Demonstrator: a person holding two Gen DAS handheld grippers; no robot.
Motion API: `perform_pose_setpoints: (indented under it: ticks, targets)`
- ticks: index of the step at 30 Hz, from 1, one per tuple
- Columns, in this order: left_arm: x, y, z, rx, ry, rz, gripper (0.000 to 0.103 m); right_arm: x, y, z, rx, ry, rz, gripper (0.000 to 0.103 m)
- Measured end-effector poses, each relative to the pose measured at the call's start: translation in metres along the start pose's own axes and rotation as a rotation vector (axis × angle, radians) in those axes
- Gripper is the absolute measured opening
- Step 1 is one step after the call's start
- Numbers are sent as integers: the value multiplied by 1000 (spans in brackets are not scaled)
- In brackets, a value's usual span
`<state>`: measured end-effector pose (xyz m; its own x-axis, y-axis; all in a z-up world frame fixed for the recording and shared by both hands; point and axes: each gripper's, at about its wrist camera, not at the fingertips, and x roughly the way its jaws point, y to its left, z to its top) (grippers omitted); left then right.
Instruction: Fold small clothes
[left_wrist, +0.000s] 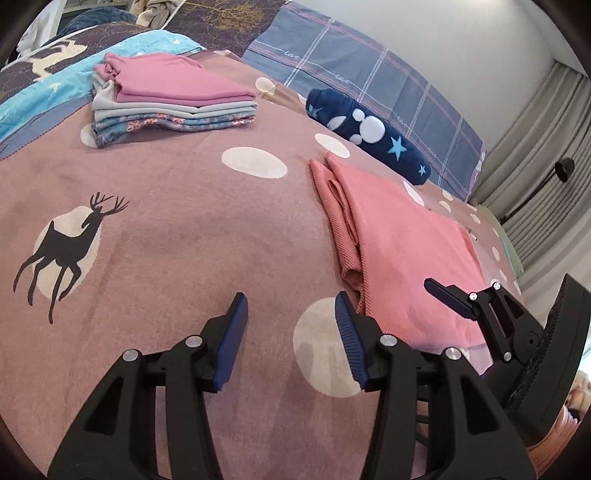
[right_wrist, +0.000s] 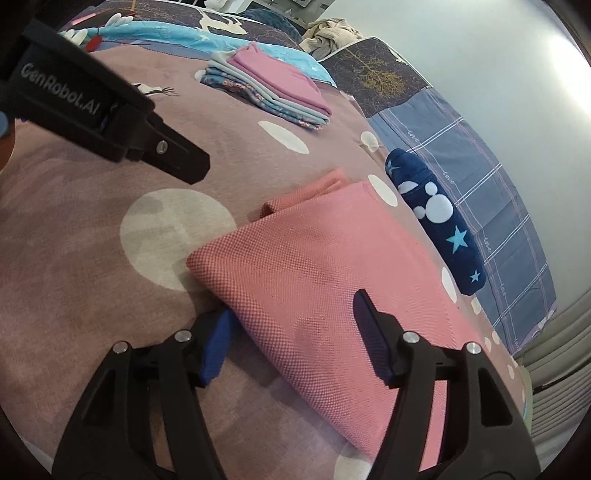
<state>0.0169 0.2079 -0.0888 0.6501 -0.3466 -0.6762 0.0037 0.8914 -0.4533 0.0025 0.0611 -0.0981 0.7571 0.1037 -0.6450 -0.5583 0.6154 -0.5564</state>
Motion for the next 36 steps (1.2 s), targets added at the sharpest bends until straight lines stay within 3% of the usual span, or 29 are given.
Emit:
perform_pose_setpoints:
  ticks: [8,12,15,18,19,22,24,27,33,35,36]
  targets:
    - [-10,20,8,-59,-36,33,50,9,13,16,-35,-16,-65,64]
    - [-8,23,12,-65,-31,1,50,3,11,9,-30,-7,-77,64]
    - [3,14,25,-67,6,-82,51,6,10,8,-24,8,-74,64]
    - [23,-6,44,-25,94,-170,59,12,13,16,-44,6,-73,62]
    - [34,-16,55,16,129,-208,63,13,15,17,-56,4,-60,53]
    - [63,-33,77,82,181,-211,65,12,22,14,-72,-9,-44,31]
    - [88,-39,87,85,235,-224,66,9,29,9,-92,-32,-80,28]
    - [127,-38,97,41,317,-265,67,9,27,8,-73,-27,-85,29]
    - [162,-32,114,-59,310,-367,67,8,22,4,-53,0,-99,30]
    - [167,-32,118,-71,323,-337,55,12,25,9,-67,6,-117,30]
    - [170,-31,122,-89,330,-311,40,14,29,13,-82,4,-129,30]
